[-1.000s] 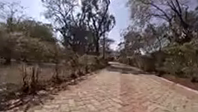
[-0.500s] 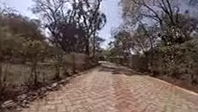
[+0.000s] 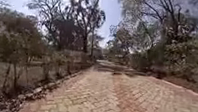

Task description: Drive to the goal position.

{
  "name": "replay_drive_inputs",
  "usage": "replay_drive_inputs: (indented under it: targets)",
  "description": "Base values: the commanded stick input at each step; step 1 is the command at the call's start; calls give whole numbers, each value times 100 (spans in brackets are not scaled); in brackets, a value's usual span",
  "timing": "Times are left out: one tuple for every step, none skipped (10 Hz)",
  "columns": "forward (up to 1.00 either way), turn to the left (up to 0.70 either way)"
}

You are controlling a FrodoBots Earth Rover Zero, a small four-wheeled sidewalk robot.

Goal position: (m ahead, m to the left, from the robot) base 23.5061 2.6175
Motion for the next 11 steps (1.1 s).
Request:
replay_drive_inputs:
  targets:
    - [100, 0]
    - [100, 0]
    - [100, 0]
    - [100, 0]
    - [100, 0]
    - [100, 0]
    - [100, 0]
    - [100, 0]
    - [100, 0]
    - [100, 0]
    - [100, -8]
